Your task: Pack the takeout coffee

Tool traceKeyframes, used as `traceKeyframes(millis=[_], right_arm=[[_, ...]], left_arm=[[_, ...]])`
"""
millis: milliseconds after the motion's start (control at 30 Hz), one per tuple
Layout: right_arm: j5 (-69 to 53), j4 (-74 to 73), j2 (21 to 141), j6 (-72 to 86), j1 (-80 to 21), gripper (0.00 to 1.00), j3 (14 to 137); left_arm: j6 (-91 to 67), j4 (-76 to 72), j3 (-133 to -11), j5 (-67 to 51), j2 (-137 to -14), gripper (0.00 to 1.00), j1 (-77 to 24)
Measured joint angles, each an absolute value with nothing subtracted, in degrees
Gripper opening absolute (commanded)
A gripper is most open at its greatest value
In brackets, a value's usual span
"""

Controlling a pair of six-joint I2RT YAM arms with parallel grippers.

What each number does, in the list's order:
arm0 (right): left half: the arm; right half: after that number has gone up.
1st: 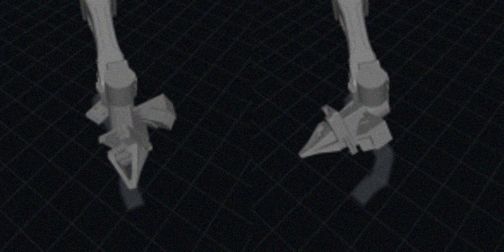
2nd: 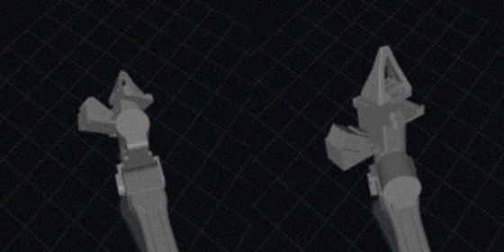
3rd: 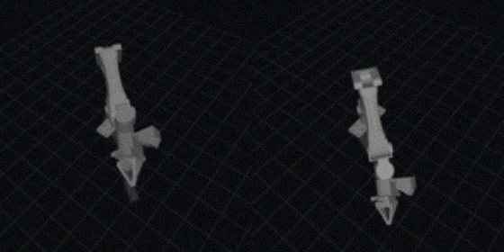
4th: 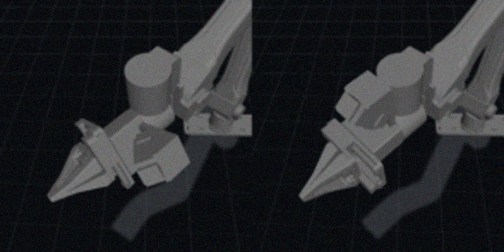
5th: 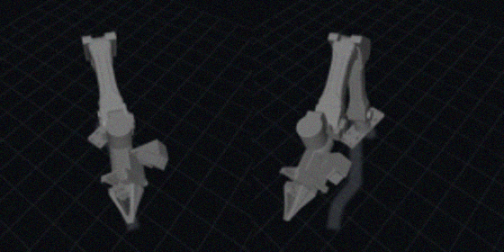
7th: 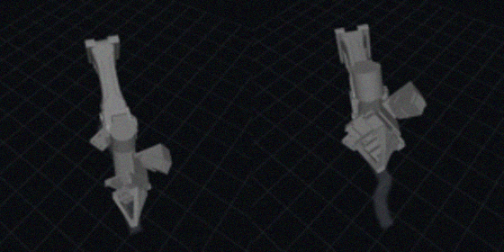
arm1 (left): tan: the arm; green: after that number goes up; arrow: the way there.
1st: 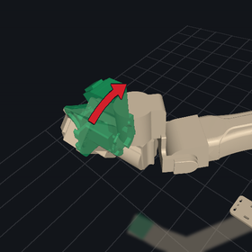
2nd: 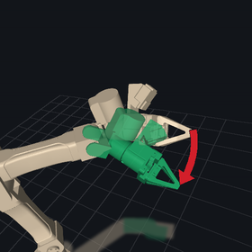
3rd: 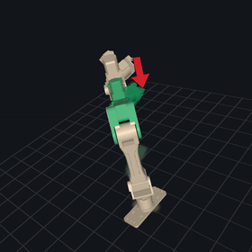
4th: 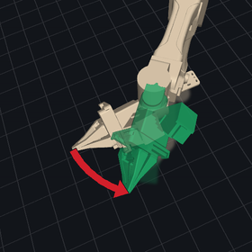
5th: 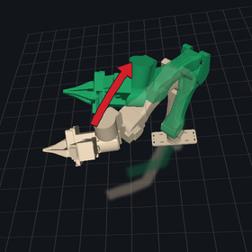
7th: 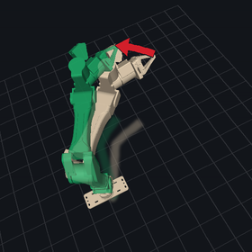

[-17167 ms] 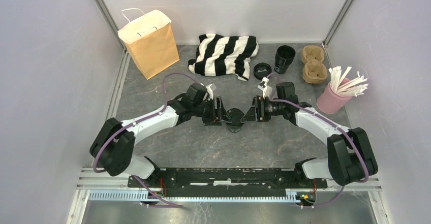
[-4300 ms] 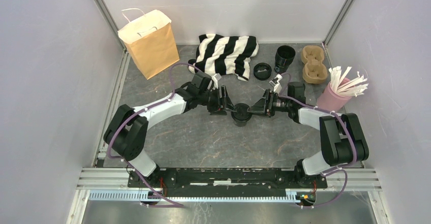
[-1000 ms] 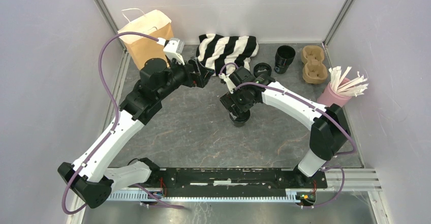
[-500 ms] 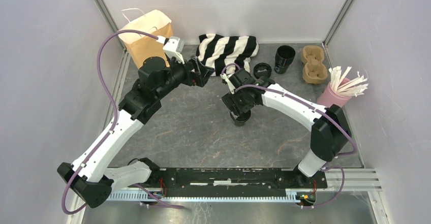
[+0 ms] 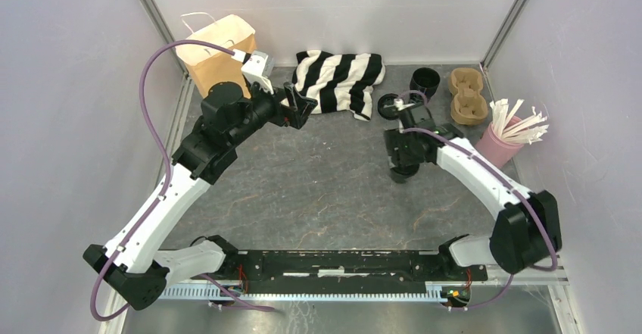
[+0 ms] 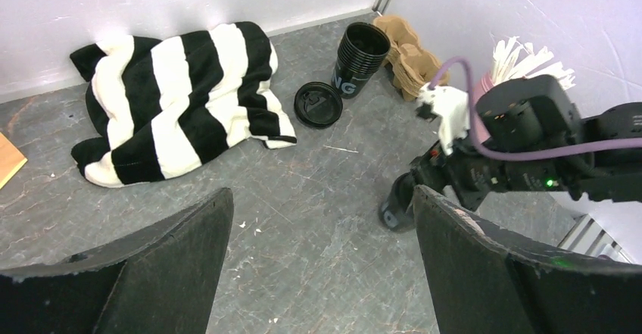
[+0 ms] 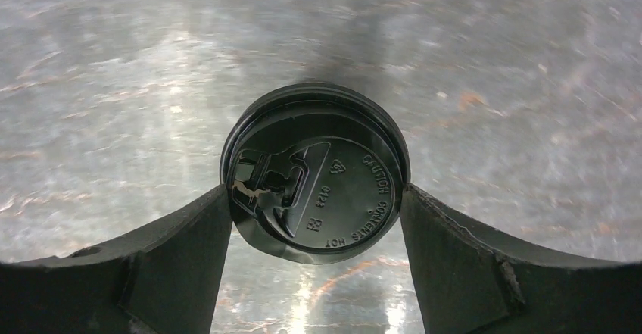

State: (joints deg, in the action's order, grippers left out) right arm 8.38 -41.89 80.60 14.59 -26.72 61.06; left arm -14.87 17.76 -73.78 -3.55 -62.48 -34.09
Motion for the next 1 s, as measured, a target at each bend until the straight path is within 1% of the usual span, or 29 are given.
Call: traceKeyframes(millis=[167,533,700,1000], right_arm=[[10.81,-41.89,75.16,14.7,-19.25,0.84,56.21],[12.32,-36.71,75.22,15.49,-16.6,0.82,53.36],[12.1,-36.29,75.16,15.62,-15.73,0.85,53.98],[10.55,-43.07,78.32,15.11,-15.46,0.93,59.37]], left_arm=[[-14.13,17.89,-73.78,-3.55,-62.24,0.95,-34.09],[-11.79,17.91,-73.78,-3.46,-61.47,0.97,-34.63],[-10.52,17.93,-73.78,-3.07,-61.08,0.97,-34.63],[-9.82,17.96,-73.78,-3.05,-61.21,0.97,-34.63]])
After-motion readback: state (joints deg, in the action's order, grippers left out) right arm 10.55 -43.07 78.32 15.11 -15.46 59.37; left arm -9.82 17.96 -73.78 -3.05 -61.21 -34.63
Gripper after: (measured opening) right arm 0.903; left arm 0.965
